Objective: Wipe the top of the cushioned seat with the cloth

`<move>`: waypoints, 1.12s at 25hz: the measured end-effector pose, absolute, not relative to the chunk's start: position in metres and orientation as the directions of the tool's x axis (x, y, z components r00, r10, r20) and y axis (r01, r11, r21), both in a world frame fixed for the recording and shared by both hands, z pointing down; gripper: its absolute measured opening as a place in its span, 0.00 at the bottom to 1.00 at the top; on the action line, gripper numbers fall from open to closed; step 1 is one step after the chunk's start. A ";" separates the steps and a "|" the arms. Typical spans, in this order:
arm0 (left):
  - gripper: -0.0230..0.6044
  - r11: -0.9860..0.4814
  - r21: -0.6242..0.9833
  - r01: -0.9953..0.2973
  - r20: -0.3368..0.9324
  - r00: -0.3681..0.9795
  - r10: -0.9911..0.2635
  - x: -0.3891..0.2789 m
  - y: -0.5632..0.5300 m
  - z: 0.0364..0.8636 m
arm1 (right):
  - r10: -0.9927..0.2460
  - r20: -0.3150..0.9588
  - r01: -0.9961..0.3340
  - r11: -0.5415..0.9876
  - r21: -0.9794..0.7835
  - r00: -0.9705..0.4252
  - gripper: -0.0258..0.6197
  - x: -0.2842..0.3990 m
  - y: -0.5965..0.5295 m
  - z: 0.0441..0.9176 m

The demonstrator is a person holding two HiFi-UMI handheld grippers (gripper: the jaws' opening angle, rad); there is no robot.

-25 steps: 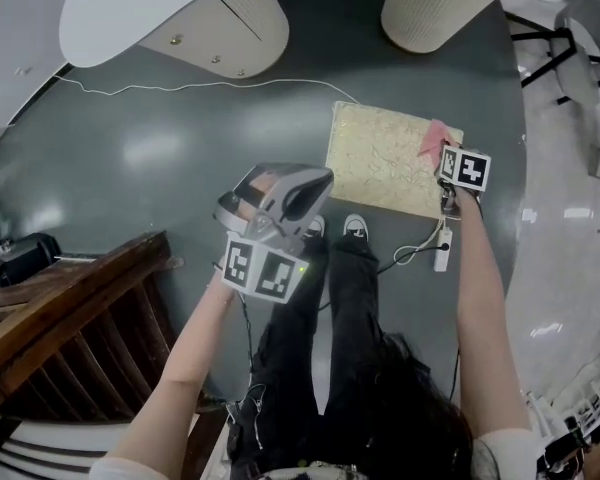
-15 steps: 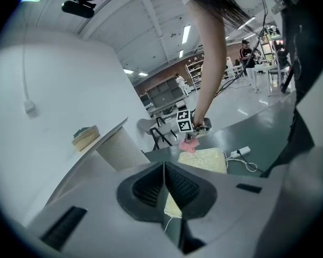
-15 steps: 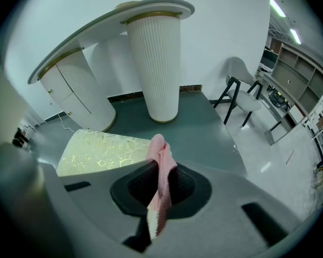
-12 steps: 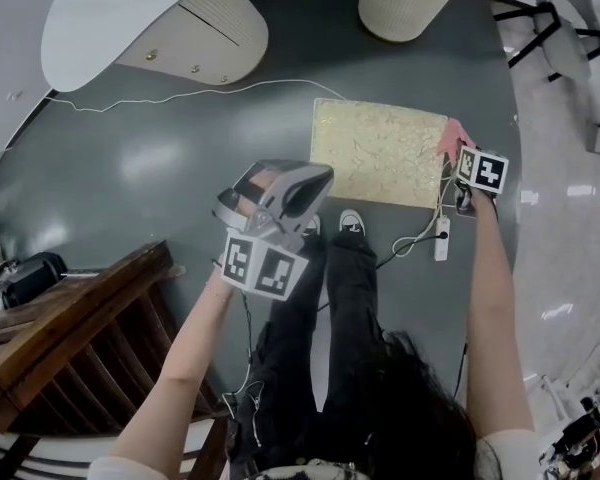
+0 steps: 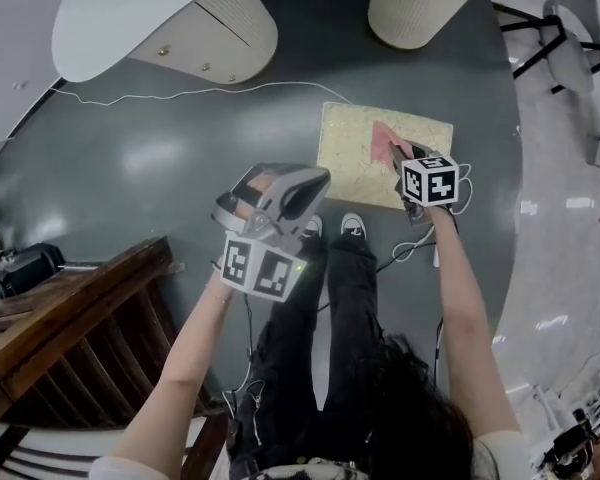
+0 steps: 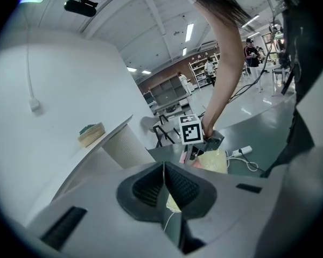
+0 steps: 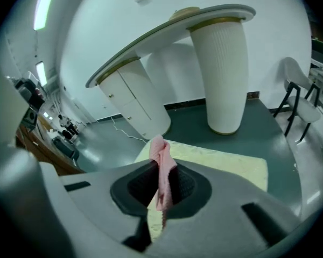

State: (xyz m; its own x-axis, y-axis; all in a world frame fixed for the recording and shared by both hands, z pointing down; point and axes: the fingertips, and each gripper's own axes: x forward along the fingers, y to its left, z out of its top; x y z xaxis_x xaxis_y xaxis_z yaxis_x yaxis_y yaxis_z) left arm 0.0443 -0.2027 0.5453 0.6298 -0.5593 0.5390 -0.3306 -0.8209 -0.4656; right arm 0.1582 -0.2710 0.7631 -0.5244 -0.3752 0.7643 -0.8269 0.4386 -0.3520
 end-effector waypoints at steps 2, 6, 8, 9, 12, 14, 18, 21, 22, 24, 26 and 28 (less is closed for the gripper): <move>0.05 -0.816 -0.462 -0.348 0.540 0.619 -0.570 0.035 -0.203 0.547 | -0.344 0.752 -0.797 0.465 -0.384 -0.563 0.06 0.122 -0.265 0.767; 0.05 -0.807 -0.452 -0.380 0.543 0.600 -0.587 0.018 -0.199 0.550 | -0.288 0.740 -0.758 0.488 -0.433 -0.608 0.06 0.063 -0.251 0.778; 0.05 -0.805 -0.447 -0.390 0.546 0.594 -0.591 0.012 -0.196 0.553 | -0.262 0.740 -0.745 0.495 -0.448 -0.619 0.06 0.042 -0.245 0.786; 0.05 -0.805 -0.445 -0.394 0.548 0.591 -0.592 0.009 -0.194 0.554 | -0.248 0.743 -0.739 0.499 -0.453 -0.622 0.06 0.034 -0.242 0.790; 0.05 -0.803 -0.440 -0.401 0.553 0.584 -0.594 -0.001 -0.190 0.558 | -0.209 0.759 -0.730 0.513 -0.452 -0.617 0.06 0.017 -0.235 0.802; 0.05 -0.803 -0.436 -0.407 0.555 0.581 -0.596 -0.006 -0.188 0.560 | -0.195 0.766 -0.728 0.517 -0.451 -0.613 0.06 0.013 -0.233 0.810; 0.05 -0.805 -0.428 -0.411 0.557 0.581 -0.593 -0.011 -0.184 0.562 | -0.204 0.792 -0.757 0.499 -0.421 -0.575 0.06 0.028 -0.234 0.819; 0.05 -0.810 -0.423 -0.406 0.558 0.588 -0.586 -0.008 -0.183 0.563 | -0.232 0.814 -0.793 0.473 -0.385 -0.533 0.06 0.053 -0.238 0.822; 0.05 -0.813 -0.421 -0.403 0.557 0.593 -0.582 -0.005 -0.183 0.563 | -0.243 0.818 -0.804 0.460 -0.376 -0.521 0.06 0.063 -0.239 0.822; 0.05 -0.819 -0.419 -0.392 0.555 0.604 -0.573 0.001 -0.184 0.563 | -0.262 0.826 -0.826 0.432 -0.362 -0.499 0.06 0.084 -0.240 0.822; 0.05 -0.826 -0.419 -0.377 0.554 0.615 -0.561 0.008 -0.184 0.562 | -0.278 0.835 -0.848 0.400 -0.348 -0.474 0.06 0.106 -0.240 0.824; 0.05 -0.832 -0.419 -0.363 0.552 0.626 -0.551 0.016 -0.186 0.562 | -0.291 0.845 -0.868 0.367 -0.333 -0.448 0.06 0.130 -0.240 0.825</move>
State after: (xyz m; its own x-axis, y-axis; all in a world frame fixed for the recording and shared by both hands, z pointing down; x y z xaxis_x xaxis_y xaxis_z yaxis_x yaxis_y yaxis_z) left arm 0.0157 -0.1858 0.5617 0.6257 -0.5508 0.5525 -0.3628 -0.8324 -0.4190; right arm 0.1297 -0.2399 0.8253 -0.4476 -0.2912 0.8455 -0.8685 0.3669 -0.3334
